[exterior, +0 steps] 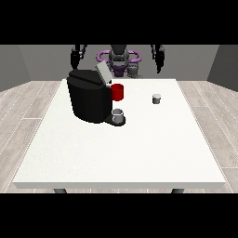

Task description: Insert the coffee pod into the coffee machine and close the lid

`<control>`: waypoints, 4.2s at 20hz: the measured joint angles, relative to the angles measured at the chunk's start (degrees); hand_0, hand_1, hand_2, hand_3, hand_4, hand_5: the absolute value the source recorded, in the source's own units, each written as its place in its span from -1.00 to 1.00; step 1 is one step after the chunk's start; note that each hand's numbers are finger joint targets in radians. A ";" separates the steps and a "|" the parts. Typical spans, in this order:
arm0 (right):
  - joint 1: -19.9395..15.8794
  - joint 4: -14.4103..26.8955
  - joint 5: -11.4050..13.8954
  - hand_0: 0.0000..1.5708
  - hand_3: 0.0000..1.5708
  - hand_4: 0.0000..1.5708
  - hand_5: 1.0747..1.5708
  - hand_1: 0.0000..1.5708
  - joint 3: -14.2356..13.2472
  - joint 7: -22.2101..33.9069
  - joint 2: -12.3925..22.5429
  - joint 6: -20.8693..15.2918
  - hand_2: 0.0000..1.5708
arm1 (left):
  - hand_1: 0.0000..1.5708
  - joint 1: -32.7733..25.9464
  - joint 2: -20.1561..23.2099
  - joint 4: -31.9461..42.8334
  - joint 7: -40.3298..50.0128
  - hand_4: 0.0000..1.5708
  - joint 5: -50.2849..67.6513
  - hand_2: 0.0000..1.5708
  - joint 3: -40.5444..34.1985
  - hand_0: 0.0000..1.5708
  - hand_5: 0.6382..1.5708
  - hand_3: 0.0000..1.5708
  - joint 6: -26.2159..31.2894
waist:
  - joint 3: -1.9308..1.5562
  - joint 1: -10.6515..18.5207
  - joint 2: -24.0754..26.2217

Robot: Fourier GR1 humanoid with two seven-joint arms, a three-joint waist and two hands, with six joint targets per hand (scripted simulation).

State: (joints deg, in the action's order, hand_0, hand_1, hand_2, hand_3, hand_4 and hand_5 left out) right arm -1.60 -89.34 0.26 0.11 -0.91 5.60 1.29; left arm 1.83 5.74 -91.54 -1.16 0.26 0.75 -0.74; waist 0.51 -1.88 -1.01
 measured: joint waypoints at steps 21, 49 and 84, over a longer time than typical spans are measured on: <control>-4.07 1.68 9.03 -1.00 -1.00 -1.00 1.00 -1.00 0.45 -0.64 -1.99 -9.31 -1.00 | -1.00 8.98 20.70 13.46 -6.29 -1.00 -11.66 -1.00 -3.72 -1.00 1.00 -1.00 14.55 | -0.50 -3.57 -4.77; -14.11 12.41 9.13 -1.00 -1.00 -1.00 1.00 -1.00 0.69 0.41 -4.36 -9.79 -1.00 | 0.04 26.85 20.06 40.32 -12.48 -0.53 -37.89 0.22 2.71 0.04 1.00 0.02 2.51 | -0.50 -5.67 -12.18; -12.83 23.17 11.32 -1.00 -1.00 -1.00 1.00 -1.00 -0.39 -0.61 -3.66 -11.85 -1.00 | 0.79 40.85 14.23 48.67 -12.24 -0.31 -44.77 0.77 1.75 0.79 1.00 0.69 17.01 | -0.52 -5.09 -2.28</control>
State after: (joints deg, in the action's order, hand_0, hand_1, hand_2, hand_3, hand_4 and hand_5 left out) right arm -14.43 -66.17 11.58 -0.28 -1.52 1.93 -10.56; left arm 42.68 19.98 -42.87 -13.39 -44.51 2.50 16.27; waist -0.02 -6.96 -3.30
